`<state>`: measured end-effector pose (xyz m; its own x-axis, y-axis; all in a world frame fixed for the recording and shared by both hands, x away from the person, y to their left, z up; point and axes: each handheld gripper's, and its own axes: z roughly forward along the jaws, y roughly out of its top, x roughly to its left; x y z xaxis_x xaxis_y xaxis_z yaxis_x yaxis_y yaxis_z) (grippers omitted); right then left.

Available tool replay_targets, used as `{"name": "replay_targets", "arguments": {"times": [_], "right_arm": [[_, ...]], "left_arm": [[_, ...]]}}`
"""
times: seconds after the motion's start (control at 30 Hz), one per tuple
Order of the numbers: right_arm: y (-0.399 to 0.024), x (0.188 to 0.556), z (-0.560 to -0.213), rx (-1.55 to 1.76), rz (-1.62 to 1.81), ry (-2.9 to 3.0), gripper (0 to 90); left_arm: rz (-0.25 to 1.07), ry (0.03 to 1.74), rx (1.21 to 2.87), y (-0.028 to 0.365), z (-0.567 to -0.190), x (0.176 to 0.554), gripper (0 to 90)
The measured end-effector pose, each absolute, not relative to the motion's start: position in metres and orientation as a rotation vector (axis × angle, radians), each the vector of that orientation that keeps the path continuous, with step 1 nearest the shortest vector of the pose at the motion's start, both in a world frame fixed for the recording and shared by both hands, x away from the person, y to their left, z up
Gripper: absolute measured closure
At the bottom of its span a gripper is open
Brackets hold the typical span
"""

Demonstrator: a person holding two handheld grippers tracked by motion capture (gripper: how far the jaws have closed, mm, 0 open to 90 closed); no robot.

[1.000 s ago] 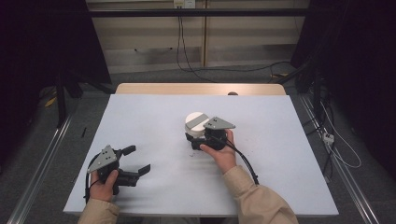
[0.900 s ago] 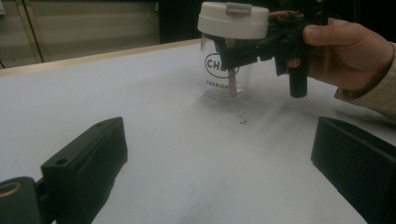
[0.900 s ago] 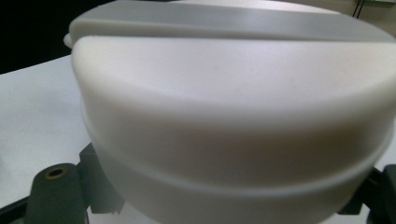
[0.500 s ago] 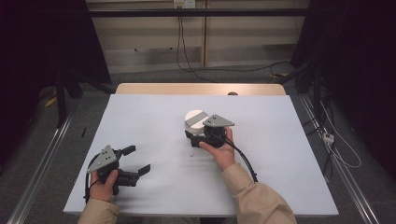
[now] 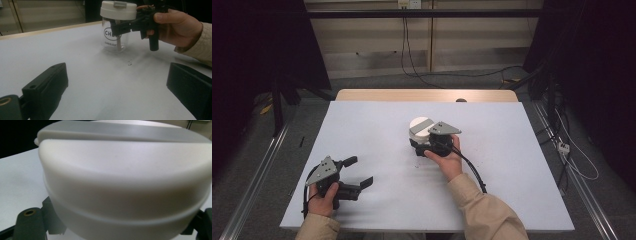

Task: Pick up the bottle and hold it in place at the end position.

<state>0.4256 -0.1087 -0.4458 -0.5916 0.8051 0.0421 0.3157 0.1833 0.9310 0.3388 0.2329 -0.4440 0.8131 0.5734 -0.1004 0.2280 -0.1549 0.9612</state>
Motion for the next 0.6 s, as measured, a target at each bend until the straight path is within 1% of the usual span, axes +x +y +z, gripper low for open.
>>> {"name": "replay_targets", "arguments": {"times": [0.6], "right_arm": [[-0.1115,0.4320,-0.4482,1.060,1.389,2.000,18.5]], "left_arm": [[0.346,0.625,1.739,0.2337,-0.4444,0.3377,3.5]]}}
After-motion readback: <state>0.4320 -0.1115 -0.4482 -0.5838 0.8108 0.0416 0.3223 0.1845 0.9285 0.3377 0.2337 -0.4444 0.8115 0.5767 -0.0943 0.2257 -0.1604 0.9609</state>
